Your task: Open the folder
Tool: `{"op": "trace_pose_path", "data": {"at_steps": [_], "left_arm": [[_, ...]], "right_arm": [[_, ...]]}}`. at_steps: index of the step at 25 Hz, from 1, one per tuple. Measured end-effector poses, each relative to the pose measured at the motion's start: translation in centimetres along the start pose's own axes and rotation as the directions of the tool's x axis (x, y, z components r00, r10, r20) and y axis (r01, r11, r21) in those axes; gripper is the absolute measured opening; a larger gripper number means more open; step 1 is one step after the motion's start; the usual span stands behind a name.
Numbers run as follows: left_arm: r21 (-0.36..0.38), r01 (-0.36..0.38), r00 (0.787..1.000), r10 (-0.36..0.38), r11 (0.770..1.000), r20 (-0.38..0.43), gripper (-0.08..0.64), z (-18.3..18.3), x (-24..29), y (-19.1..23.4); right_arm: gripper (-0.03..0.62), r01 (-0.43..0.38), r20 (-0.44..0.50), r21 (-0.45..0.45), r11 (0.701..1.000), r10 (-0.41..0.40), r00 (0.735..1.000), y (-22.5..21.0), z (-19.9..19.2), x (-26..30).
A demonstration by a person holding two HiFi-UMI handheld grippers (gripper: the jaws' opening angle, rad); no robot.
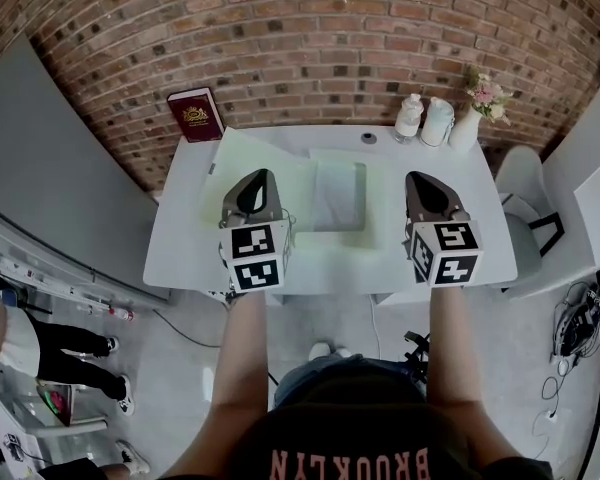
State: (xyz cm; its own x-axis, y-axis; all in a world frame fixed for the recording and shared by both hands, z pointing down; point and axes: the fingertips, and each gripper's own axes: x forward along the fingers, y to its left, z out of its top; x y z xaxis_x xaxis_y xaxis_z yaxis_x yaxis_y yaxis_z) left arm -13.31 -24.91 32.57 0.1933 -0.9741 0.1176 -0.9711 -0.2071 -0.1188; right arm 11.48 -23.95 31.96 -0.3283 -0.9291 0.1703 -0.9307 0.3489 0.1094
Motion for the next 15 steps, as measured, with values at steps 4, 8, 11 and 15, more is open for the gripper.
{"op": "trace_pose_path", "data": {"at_steps": [4, 8, 11, 15], "left_arm": [[0.034, 0.003, 0.998, -0.005, 0.999, 0.056, 0.000, 1.6, -0.4, -1.1], [0.011, 0.020, 0.994, -0.022, 1.000, 0.108, 0.000, 3.3, -1.1, -2.0], [0.006, 0.030, 0.991, -0.031, 1.000, 0.131, 0.000, 4.0, -1.4, -2.4], [0.016, 0.043, 0.988, -0.044, 0.999, 0.148, 0.000, 4.6, -1.7, -3.0]], "right_arm": [[0.000, 0.005, 0.049, 0.003, 1.000, -0.005, 0.999, -0.5, 1.1, -0.9], [-0.002, 0.011, 0.090, -0.013, 1.000, -0.010, 0.996, -0.6, 1.8, -1.8], [-0.002, 0.015, 0.119, -0.026, 1.000, -0.012, 0.993, -0.4, 2.6, -2.4], [-0.002, 0.018, 0.151, -0.024, 1.000, -0.014, 0.988, -0.3, 3.3, -3.0]]}}
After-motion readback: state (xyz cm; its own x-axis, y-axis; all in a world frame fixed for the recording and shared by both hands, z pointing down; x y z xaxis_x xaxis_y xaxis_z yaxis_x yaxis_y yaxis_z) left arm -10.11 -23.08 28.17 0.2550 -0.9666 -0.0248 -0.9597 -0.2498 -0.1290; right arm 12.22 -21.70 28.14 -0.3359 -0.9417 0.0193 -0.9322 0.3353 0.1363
